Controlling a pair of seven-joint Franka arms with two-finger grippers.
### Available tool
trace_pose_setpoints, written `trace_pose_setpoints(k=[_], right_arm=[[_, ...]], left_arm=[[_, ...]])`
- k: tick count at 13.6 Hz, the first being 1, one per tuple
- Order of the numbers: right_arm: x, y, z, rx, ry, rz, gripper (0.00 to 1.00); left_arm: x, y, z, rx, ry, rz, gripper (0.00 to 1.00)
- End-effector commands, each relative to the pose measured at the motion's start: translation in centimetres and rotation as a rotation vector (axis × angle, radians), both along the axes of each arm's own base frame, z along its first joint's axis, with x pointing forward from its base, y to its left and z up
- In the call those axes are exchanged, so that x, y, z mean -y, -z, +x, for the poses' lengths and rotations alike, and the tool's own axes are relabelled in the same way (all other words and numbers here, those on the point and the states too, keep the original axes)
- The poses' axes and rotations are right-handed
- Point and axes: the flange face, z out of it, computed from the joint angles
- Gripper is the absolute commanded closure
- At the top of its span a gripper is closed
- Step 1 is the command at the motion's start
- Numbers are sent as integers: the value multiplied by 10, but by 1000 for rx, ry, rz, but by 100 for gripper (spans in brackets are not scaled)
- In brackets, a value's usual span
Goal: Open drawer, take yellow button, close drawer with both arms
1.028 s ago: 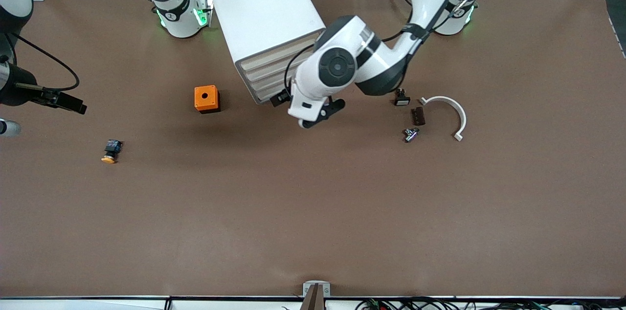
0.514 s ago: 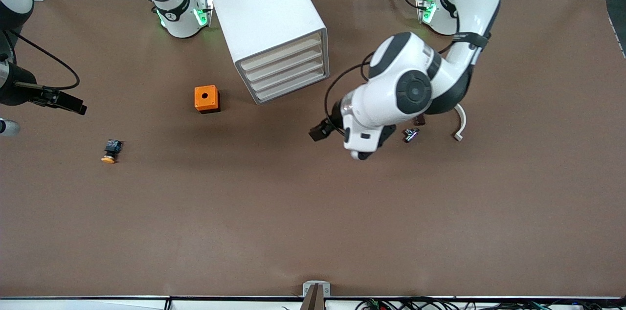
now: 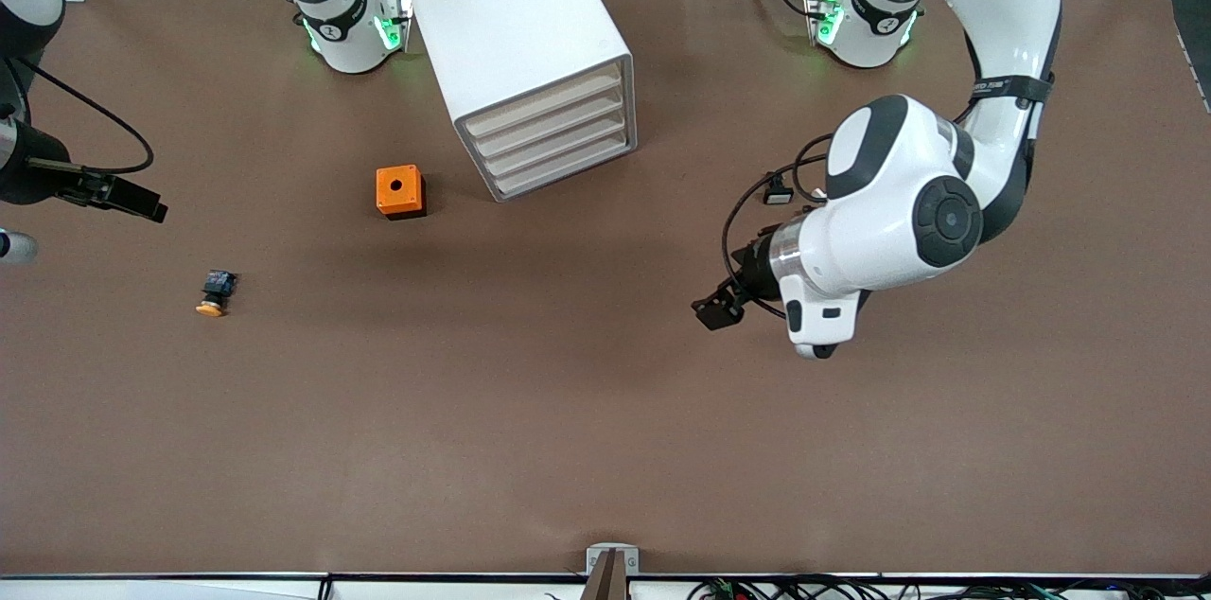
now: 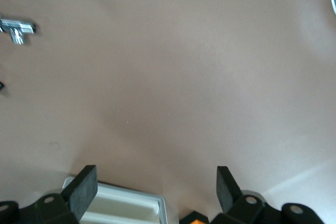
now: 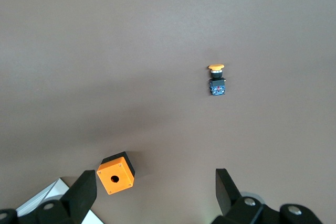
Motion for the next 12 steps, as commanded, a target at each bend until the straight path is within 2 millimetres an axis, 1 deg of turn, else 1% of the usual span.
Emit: trace_pose_setpoints(k=[1, 2, 3, 4, 5, 7, 9, 10, 11, 12], right_arm=[[-3, -8, 1, 11, 13, 7, 0], [-5, -9, 1, 11, 8, 1, 0], [-10, -11, 1, 15, -1, -2, 0], [-9, -11, 1, 12, 4, -2, 0], [-8, -12, 1, 14, 5, 1, 0], [-8, -25, 2, 38, -1, -9, 0], [-9, -34, 0, 37, 0, 2, 0], [-10, -45, 0, 52, 0, 5, 0], [-10, -58, -3, 63, 0, 5, 0], [-9, -70, -7, 61, 2, 5, 0]], left_arm=[[-25, -8, 4, 10, -25, 31, 0], [-37, -7, 9, 11, -40, 34, 0], [-54, -6, 16, 17, -57, 44, 0], [-67, -8, 20, 41, -43, 80, 0], [-78, -13, 23, 71, -11, 96, 0], [-107, -13, 25, 105, 94, 89, 0], [-132, -15, 18, 146, 243, 84, 0], [-144, -12, 13, 157, 315, 82, 0], [-158, -10, 4, 168, 395, 80, 0], [-169, -8, -9, 177, 485, 78, 0]])
